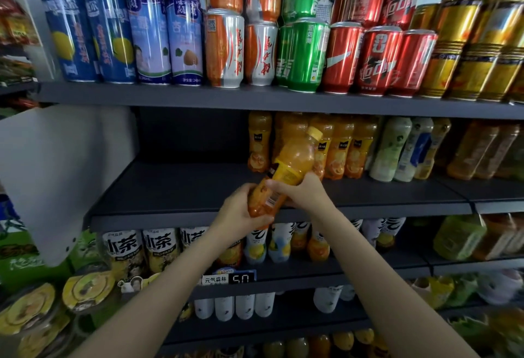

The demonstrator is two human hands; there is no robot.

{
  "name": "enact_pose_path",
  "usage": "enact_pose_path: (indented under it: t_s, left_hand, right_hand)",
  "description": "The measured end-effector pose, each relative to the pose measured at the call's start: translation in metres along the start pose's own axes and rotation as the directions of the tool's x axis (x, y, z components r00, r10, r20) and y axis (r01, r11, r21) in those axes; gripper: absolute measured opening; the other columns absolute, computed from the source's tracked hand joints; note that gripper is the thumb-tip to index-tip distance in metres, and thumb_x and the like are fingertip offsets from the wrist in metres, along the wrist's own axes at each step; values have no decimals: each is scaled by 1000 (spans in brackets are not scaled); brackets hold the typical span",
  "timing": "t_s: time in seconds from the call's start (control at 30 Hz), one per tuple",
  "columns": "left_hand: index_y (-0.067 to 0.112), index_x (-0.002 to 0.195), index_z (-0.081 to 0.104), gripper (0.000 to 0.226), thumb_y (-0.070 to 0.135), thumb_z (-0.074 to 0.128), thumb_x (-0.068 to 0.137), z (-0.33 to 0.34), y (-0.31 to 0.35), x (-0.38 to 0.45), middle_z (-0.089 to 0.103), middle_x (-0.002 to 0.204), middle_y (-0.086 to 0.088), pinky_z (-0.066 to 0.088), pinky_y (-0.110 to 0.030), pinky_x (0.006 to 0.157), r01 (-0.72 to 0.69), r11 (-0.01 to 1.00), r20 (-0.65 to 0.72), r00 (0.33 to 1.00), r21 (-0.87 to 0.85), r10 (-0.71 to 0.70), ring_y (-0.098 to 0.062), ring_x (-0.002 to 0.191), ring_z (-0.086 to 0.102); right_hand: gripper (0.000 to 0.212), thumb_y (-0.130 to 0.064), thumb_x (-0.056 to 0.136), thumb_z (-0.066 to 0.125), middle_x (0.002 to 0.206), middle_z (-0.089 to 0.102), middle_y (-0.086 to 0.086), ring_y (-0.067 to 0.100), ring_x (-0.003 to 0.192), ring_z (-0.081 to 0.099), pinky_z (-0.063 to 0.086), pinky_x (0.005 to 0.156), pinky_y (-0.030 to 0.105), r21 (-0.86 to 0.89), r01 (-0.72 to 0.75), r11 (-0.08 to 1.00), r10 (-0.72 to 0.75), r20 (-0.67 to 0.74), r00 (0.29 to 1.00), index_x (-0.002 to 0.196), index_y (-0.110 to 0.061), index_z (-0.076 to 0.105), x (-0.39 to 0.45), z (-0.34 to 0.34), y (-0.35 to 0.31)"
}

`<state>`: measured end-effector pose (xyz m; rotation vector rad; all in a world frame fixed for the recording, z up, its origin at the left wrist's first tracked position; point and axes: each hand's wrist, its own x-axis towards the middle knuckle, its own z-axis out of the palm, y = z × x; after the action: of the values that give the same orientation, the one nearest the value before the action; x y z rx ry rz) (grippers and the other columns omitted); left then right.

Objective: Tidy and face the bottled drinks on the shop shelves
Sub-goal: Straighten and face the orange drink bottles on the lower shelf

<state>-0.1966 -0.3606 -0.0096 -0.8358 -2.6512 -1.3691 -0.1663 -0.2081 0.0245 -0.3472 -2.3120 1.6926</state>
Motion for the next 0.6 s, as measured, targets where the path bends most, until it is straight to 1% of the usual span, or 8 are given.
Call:
enact_pose_path:
  t_s: [0.07,0.13,0.2,0.27,0.33,0.43,0.5,0.6]
  left_hand:
    - [19,128,41,71,29,80,69,2,0,-1,46,121,-1,39,-31,94,-35,986,-119,991,166,55,-17,113,42]
    - [19,132,37,76,31,79,69,1,1,0,41,125,-1,32,-32,99,-67,958,-169,979,279,118,-19,118,33]
    - [18,133,35,78,33,79,69,0,1,4,39,126,-3,32,-32,99,-87,939,-169,974,334,151,-20,118,32]
    - [16,132,36,76,34,78,71,0,1,11,40,125,-5,35,-32,96,-70,954,-159,980,291,120,-22,117,36]
    - [14,130,39,70,33,76,74,3,0,19,45,121,-6,38,-31,91,-56,978,-128,988,202,83,-23,115,42]
    - [16,124,45,61,30,77,74,10,-3,31,53,118,-3,43,-32,88,-7,994,-127,992,110,21,-20,110,50]
    - [16,117,48,53,26,77,74,14,-5,40,57,114,-2,44,-30,85,49,999,-158,986,12,-46,-17,107,54]
    - [14,114,51,48,24,77,74,16,-12,56,60,111,-4,46,-34,88,82,997,-180,980,-2,-81,-20,105,56]
  right_hand:
    - [63,-34,64,85,105,65,8,20,95,64,59,74,33,193,-84,977,90,-23,996,113,-6,56,-3,3,5]
    - [45,-17,72,81,103,66,10,18,91,65,59,69,26,359,-105,927,110,7,994,108,-5,57,-7,3,5]
    - [43,-10,72,79,101,66,7,19,95,65,58,72,27,408,-49,911,54,0,999,108,-8,56,-6,1,7]
    - [51,-12,70,82,104,65,2,20,101,63,56,81,31,298,61,953,-42,-67,997,111,-14,53,-3,2,7]
    - [68,-16,66,85,111,60,0,16,106,57,49,89,31,48,179,983,-173,-105,979,122,-16,47,2,4,7]
    - [76,-12,67,83,111,53,-4,9,103,51,42,79,14,-178,320,931,-332,-42,942,130,-14,40,8,13,2]
    - [73,-9,71,80,108,51,-4,7,100,48,37,73,11,-270,357,894,-375,-17,927,130,-13,39,17,20,-2]
    - [69,-9,75,76,117,57,6,16,107,54,38,80,16,-308,328,893,-342,9,940,132,-8,38,38,23,-5]
